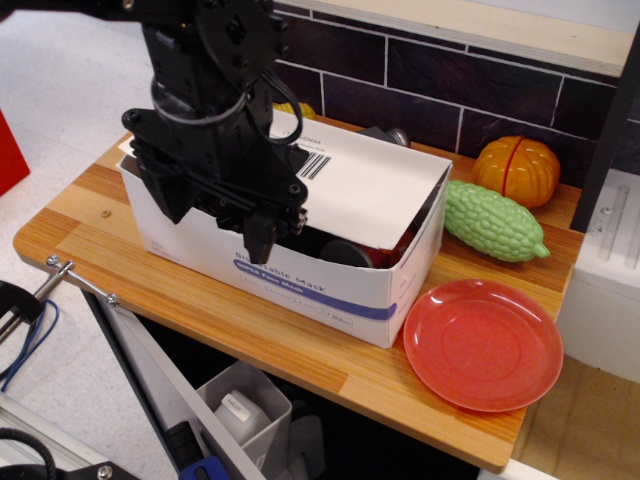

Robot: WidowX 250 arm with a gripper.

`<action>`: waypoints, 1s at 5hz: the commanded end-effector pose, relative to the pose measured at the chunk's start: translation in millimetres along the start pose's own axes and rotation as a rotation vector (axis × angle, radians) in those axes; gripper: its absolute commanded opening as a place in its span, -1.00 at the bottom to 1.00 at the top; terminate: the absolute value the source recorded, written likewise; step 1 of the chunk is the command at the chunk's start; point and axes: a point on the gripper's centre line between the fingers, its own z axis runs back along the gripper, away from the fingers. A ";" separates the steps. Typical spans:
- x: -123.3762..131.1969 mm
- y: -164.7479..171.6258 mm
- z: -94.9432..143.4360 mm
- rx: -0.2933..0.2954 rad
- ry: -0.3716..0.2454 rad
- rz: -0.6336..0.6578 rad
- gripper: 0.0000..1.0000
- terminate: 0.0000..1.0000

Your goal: Open white1fbox flap

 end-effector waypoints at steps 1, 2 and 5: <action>0.0 0.0 0.0 0.000 0.000 0.000 1.00 -1.00; 9.9 -7.2 -1.6 -0.069 -0.003 -0.045 1.00 -1.00; 12.1 -20.0 -11.8 -0.171 -0.017 -0.025 1.00 -1.00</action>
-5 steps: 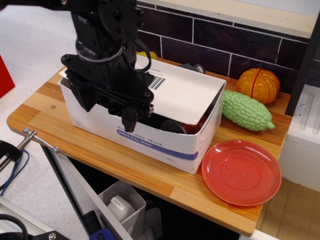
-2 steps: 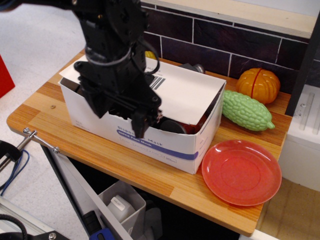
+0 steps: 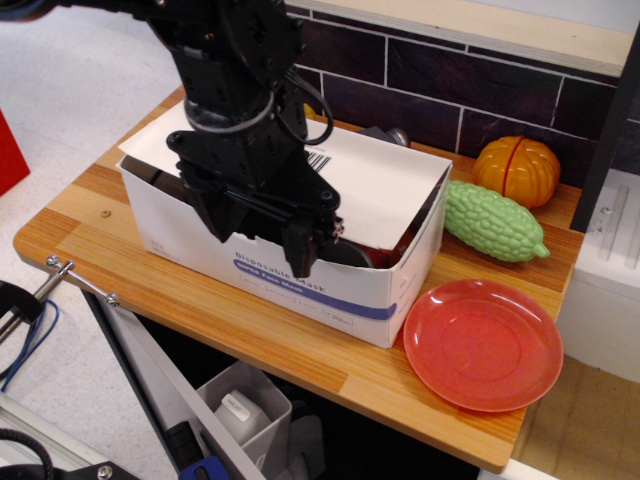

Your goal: Open white1fbox flap

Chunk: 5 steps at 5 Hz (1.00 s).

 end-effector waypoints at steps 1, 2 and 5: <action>4.9 0.8 -4.7 -0.039 -0.026 0.010 1.00 -1.00; 6.3 0.8 -6.7 -0.045 -0.031 0.017 1.00 -1.00; 26.5 6.7 23.3 0.079 -0.064 0.001 1.00 -1.00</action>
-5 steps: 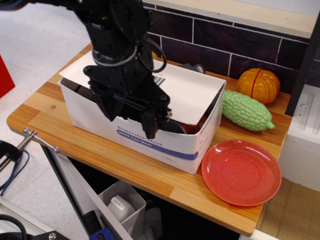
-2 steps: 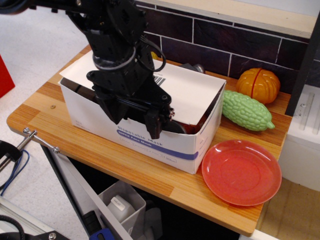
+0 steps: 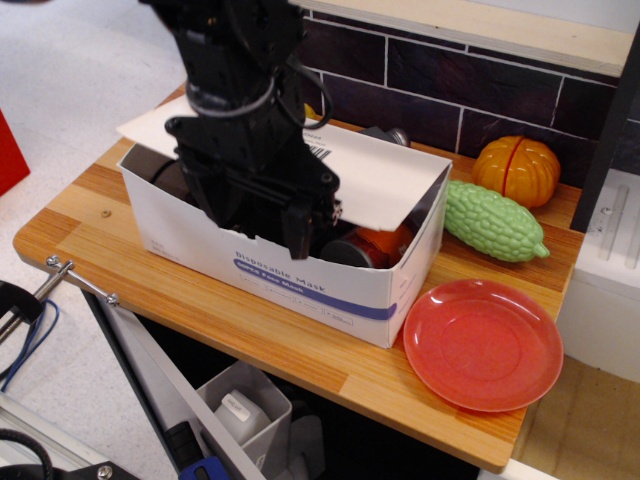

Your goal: Open white1fbox flap

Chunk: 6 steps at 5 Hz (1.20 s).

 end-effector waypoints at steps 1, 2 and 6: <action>28.3 7.1 31.6 0.090 -0.074 -0.005 1.00 -1.00; 41.3 11.5 36.5 0.117 -0.089 -0.005 1.00 -1.00; 103.0 26.8 49.6 0.180 -0.122 -0.085 1.00 -1.00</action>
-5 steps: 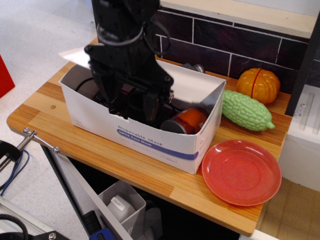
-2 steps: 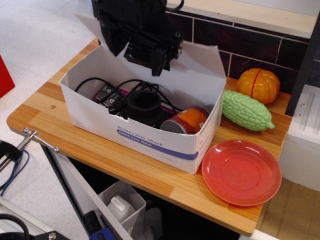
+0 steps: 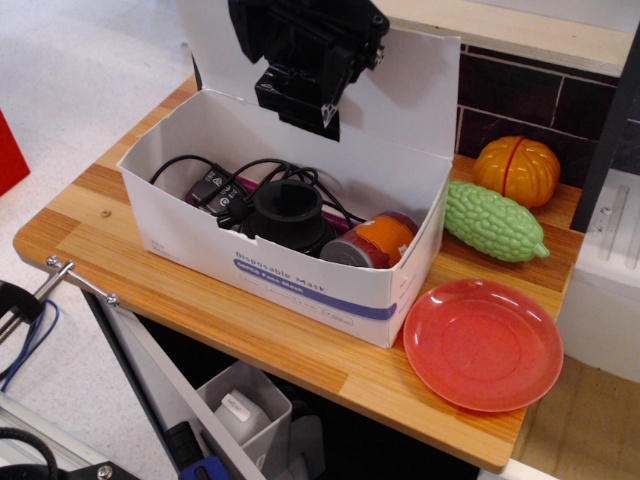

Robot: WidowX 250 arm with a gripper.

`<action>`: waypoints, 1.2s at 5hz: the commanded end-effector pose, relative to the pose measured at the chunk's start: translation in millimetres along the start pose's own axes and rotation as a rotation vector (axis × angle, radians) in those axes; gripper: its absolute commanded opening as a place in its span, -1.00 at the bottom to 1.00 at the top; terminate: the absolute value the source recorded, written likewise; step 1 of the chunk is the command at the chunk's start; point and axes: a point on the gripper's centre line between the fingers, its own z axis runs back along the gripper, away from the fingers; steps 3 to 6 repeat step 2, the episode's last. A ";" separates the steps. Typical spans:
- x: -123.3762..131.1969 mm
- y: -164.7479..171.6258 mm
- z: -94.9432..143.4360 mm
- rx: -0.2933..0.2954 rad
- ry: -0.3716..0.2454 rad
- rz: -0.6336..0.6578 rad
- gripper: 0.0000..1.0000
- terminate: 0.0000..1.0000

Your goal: Open white1fbox flap

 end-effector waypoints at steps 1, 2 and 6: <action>19.4 5.0 13.5 0.002 -0.033 0.010 1.00 -1.00; 17.1 2.9 16.9 0.002 -0.039 0.024 1.00 1.00; 17.1 2.9 16.9 0.002 -0.039 0.024 1.00 1.00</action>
